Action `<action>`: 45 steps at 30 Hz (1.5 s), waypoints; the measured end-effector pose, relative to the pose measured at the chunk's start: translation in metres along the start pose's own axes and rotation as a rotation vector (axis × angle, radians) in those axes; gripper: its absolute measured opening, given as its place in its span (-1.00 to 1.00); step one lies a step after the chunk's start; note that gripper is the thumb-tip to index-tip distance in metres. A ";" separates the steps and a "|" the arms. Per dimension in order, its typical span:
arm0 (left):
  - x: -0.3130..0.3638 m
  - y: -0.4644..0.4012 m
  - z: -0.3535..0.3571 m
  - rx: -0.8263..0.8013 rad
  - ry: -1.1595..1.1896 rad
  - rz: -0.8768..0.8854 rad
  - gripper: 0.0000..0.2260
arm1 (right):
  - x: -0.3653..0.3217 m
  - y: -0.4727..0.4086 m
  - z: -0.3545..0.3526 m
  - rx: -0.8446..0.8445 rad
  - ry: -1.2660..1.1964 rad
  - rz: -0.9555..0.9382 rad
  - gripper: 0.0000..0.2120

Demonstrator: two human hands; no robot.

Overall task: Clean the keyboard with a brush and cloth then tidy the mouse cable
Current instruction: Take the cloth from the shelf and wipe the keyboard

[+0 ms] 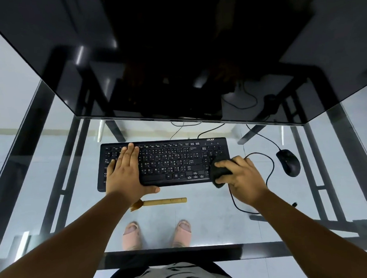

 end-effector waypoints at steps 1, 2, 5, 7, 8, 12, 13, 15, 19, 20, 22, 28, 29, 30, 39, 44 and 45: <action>-0.001 0.000 0.001 0.004 0.004 -0.003 0.22 | 0.009 0.005 -0.001 0.011 0.012 0.012 -0.61; -0.001 0.000 0.001 0.008 0.009 -0.005 0.22 | 0.017 0.009 -0.002 0.018 0.021 0.029 -0.61; -0.001 0.000 0.002 0.010 0.015 -0.003 0.22 | 0.021 0.012 -0.004 0.026 0.042 0.057 -0.64; -0.001 -0.001 0.002 0.015 0.016 -0.006 0.23 | 0.004 0.007 -0.002 0.013 0.064 0.024 -0.69; -0.001 -0.001 0.002 0.015 0.015 -0.006 0.23 | -0.006 0.005 0.002 0.003 0.074 -0.003 -0.69; 0.000 0.000 0.003 0.012 0.017 -0.001 0.22 | -0.018 0.000 0.010 -0.026 0.116 -0.060 -0.66; 0.001 0.000 0.002 0.008 0.018 0.004 0.22 | -0.011 0.002 0.009 -0.022 0.118 -0.057 -0.66; 0.000 -0.001 0.002 -0.003 0.018 0.021 0.21 | 0.010 0.007 0.003 -0.005 0.099 -0.022 -0.69; -0.012 0.002 -0.001 -0.009 0.011 0.081 0.17 | 0.020 0.008 -0.008 0.004 0.035 0.054 -0.66; -0.016 0.004 -0.003 0.004 0.014 0.087 0.13 | 0.011 0.005 -0.008 0.006 0.024 0.047 -0.67; -0.026 0.009 -0.006 0.044 0.020 0.076 -0.01 | -0.017 -0.005 -0.004 -0.002 -0.009 0.003 -0.70; -0.058 0.021 -0.014 0.086 0.016 0.010 -0.37 | -0.115 -0.042 0.015 -0.079 -0.094 -0.133 -0.66; -0.062 0.023 -0.015 0.081 0.020 0.005 -0.39 | -0.121 -0.045 0.016 -0.088 -0.090 -0.154 -0.66; -0.067 0.025 -0.015 0.078 0.018 0.001 -0.40 | -0.121 -0.047 0.016 -0.099 -0.088 -0.165 -0.66; -0.094 0.040 -0.006 0.028 0.017 0.017 -0.44 | -0.118 -0.044 0.014 -0.062 -0.108 -0.107 -0.78; -0.101 0.047 -0.002 0.013 0.055 0.035 -0.43 | -0.188 -0.063 0.025 -0.111 -0.157 -0.210 -0.69; -0.103 0.049 -0.001 0.004 0.055 0.040 -0.42 | -0.191 -0.066 0.025 -0.117 -0.158 -0.213 -0.69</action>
Point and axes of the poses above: each hand's wrist, its own y-axis away from the middle knuckle, its own z-axis out of the palm, x = y × z, the point moved 3 cm from there along -y, towards the middle knuckle, and after that the axes turned 15 degrees about z, right-handed, at the moved point
